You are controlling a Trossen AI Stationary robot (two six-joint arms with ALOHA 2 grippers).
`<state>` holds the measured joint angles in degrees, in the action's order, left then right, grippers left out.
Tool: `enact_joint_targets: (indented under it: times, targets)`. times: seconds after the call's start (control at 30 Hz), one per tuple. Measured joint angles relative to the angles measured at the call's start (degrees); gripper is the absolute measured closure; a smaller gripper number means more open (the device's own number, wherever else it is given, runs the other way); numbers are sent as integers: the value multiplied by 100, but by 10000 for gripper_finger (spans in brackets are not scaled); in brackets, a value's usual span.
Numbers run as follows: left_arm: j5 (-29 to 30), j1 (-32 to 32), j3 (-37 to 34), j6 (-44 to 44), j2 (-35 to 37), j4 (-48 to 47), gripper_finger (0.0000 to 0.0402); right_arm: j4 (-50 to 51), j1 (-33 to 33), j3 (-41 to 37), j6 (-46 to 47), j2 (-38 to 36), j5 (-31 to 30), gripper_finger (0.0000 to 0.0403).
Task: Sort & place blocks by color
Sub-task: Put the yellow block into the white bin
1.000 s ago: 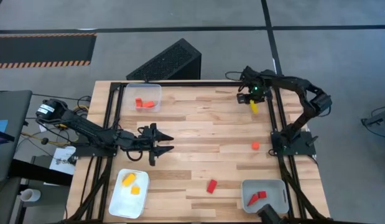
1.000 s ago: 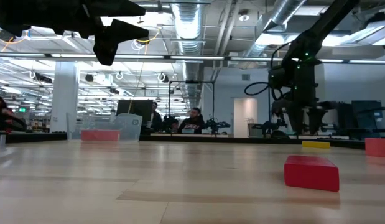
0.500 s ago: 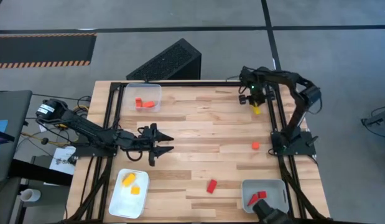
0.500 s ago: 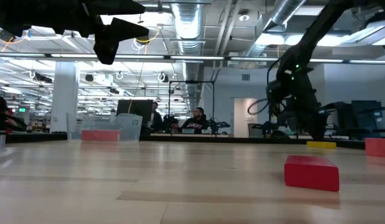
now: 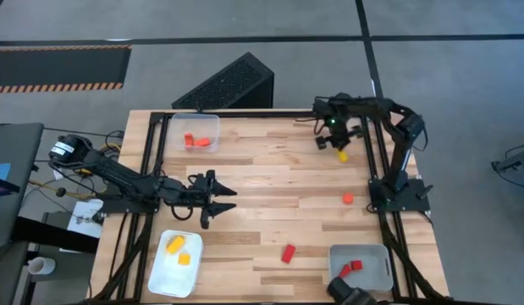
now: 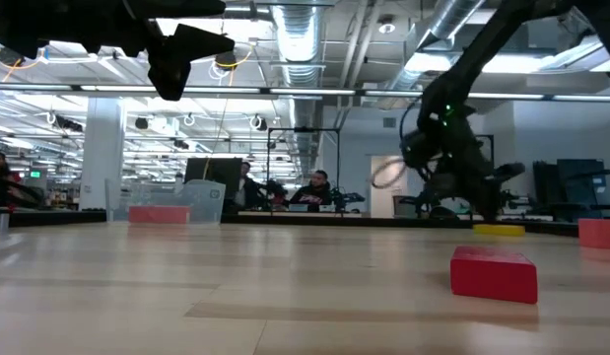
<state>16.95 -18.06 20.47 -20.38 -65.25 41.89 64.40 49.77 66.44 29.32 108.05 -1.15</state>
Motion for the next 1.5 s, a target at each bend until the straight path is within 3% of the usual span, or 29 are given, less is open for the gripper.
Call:
enact_joint_targets:
  times: [0.3,0.43,0.53,0.6,0.73,1.0,1.1,1.27,1.5]
  targets:
    - [21,0,0,-26,0,2,217,-993,-742,25,-202,-854,1196,362]
    - [20,0,0,239,0,-37,217,-1418,-1149,28,-1254,-1234,1091,362]
    - [18,0,0,226,0,-114,217,-1432,-1457,28,-1434,-1455,505,362]
    - [18,0,0,223,0,-107,217,-1426,-1559,6,-1441,-1517,436,357]
    - [17,0,0,188,0,-107,217,-1372,-1531,-46,-1453,-1495,703,310]
    - [-21,-2,0,34,0,-237,217,-1793,-1206,-523,-1613,-1495,395,121]
    - [23,-2,0,36,0,-336,217,-2135,-968,-815,-1615,-1493,394,73]
    - [26,-2,0,15,0,-400,217,-2349,-688,-1250,-1600,-1493,238,44]
    - [204,4,0,17,0,-398,217,-2357,-568,-1592,-1438,-1495,122,67]
